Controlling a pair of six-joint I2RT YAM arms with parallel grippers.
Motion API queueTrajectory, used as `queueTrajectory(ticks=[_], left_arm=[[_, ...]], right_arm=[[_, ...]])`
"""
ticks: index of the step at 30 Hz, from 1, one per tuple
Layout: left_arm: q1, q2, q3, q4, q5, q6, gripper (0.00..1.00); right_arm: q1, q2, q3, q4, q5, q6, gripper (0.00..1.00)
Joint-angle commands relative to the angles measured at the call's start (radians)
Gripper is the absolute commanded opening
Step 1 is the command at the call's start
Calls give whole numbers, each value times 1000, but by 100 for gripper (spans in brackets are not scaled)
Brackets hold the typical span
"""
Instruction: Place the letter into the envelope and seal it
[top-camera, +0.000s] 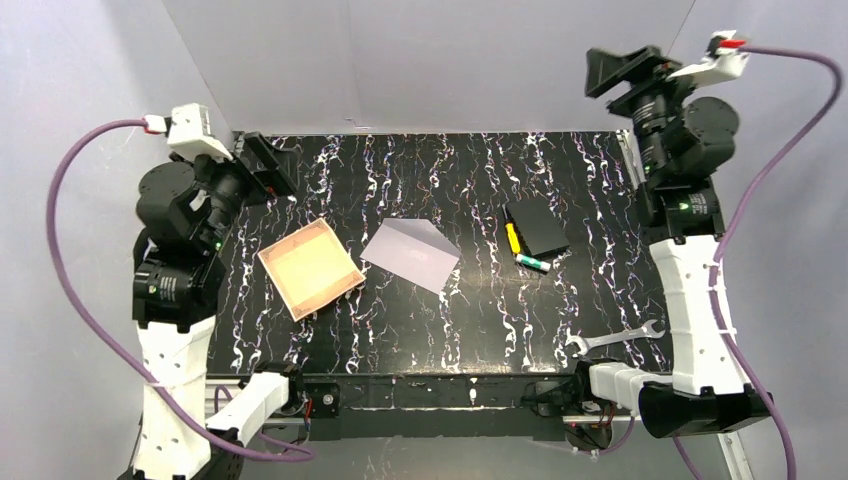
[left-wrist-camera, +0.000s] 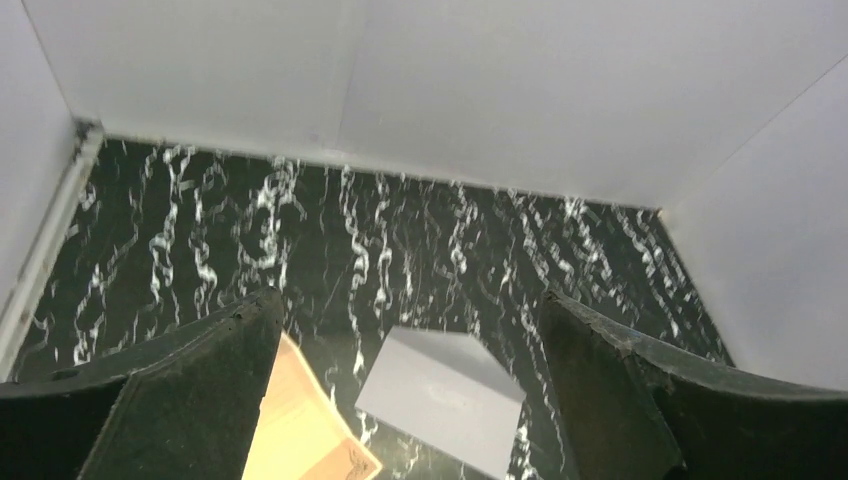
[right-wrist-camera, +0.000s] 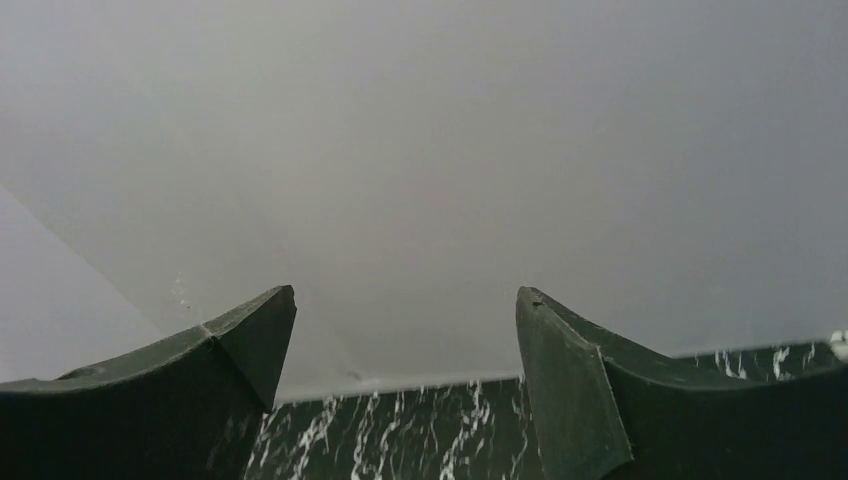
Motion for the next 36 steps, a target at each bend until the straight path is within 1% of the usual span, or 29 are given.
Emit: queueTrajectory(ticks=[1,4,7,8,10,13,14,16,18,19,21,23,24,25,26,27,31,33,36], left_arm=[[6,42,-86,-49,12,-6,98],[6,62,-193,-34,-2,-111,98],[6,69,-328,-4,28,-161,98],[6,72,-371,-4,20,-182,98],[6,85,-447,-12,-3,-225,98],[7,104,-556,-10,20,-234,90],[8,109,-592,-12,34,-233,86],[8,109,-671,-30,43,-260,72],[8,97,-749,-53,35,-298,61],[8,88,-791,-61,36,-319,57],[8,72,-851,-52,80,-367,48],[8,79,-905,-14,149,-416,46],[8,92,-928,6,165,-436,44],[7,113,-947,25,169,-448,40],[8,131,-964,43,158,-457,36],[7,144,-981,70,119,-469,33],[7,153,-1041,146,-7,-496,27],[8,163,-1066,160,-15,-506,26],[8,186,-1106,170,12,-522,25]], right_arm=[[-3,4,-101,0,-86,117,88],[-3,16,-218,6,-197,201,84],[12,24,-370,46,-262,327,81],[33,25,-424,68,-273,355,79],[111,23,-507,79,-237,383,79],[284,28,-599,95,-116,391,82],[334,39,-623,102,-89,410,83],[419,79,-656,120,-85,451,82],[496,138,-667,140,-55,472,81],[529,166,-663,142,-53,480,80],[579,223,-639,132,-54,493,77],[612,277,-623,139,-68,499,70],[622,305,-618,177,-102,498,65],[629,333,-614,208,-137,502,60],[639,363,-606,230,-157,512,58],[649,390,-598,244,-163,522,57],[693,497,-544,274,-172,549,59],[716,544,-516,270,-167,568,63],[753,611,-486,243,-153,599,68]])
